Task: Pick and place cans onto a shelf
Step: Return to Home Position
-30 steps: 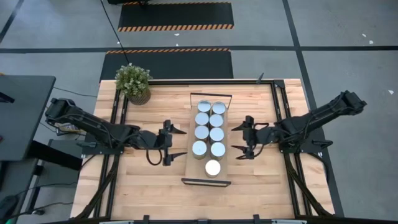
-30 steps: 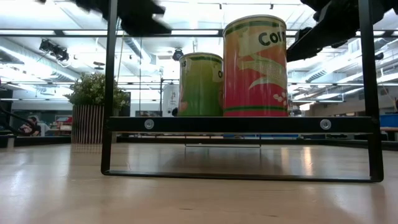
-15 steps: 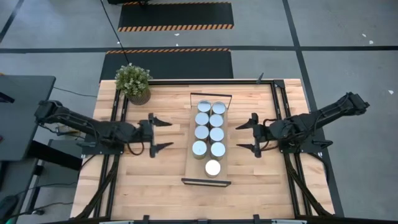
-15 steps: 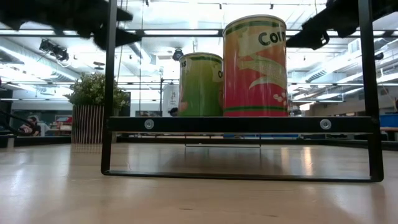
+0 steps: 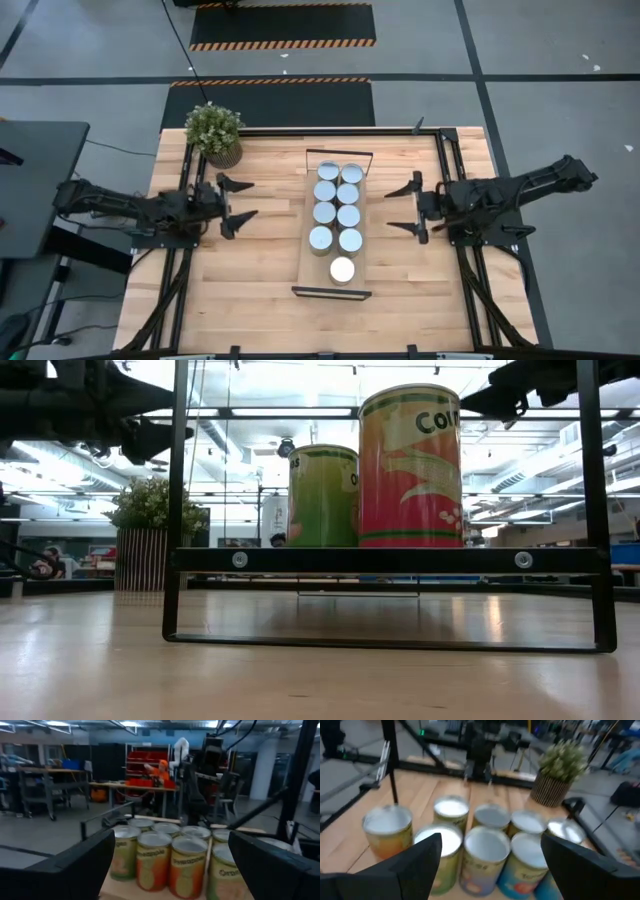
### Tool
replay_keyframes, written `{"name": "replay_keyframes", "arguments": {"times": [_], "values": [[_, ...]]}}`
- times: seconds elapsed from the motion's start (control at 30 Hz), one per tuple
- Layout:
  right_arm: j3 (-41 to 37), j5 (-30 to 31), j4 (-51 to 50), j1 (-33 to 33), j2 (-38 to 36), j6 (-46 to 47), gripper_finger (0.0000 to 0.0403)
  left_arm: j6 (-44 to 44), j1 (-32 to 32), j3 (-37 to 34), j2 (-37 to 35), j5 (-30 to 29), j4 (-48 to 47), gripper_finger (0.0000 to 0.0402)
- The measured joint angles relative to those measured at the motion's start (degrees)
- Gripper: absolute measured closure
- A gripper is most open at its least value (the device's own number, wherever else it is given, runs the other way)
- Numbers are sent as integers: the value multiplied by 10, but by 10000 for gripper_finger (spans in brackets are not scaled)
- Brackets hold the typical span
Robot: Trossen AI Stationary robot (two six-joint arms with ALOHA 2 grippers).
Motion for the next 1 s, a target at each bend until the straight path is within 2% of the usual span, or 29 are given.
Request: {"name": "replay_keyframes", "arguments": {"times": [0.17,0.4,0.57,0.7,0.83,1.0], "values": [[-47,-27,61,-43,-40,-15,55,22,19,-2,-71,2,-45,6],[-118,-91,112,-101,-103,5,55,33,20,-2,-134,3,-106,7],[-162,-123,141,-132,-157,23,55,22,17,-27,-148,14,-115,25],[-186,-124,141,-151,-201,36,55,27,17,-27,-147,12,-150,42],[-211,-124,142,-161,-247,41,55,69,17,-27,-147,8,-148,59],[-239,-123,141,-169,-303,63,55,72,17,-27,-147,-2,-148,67]]}}
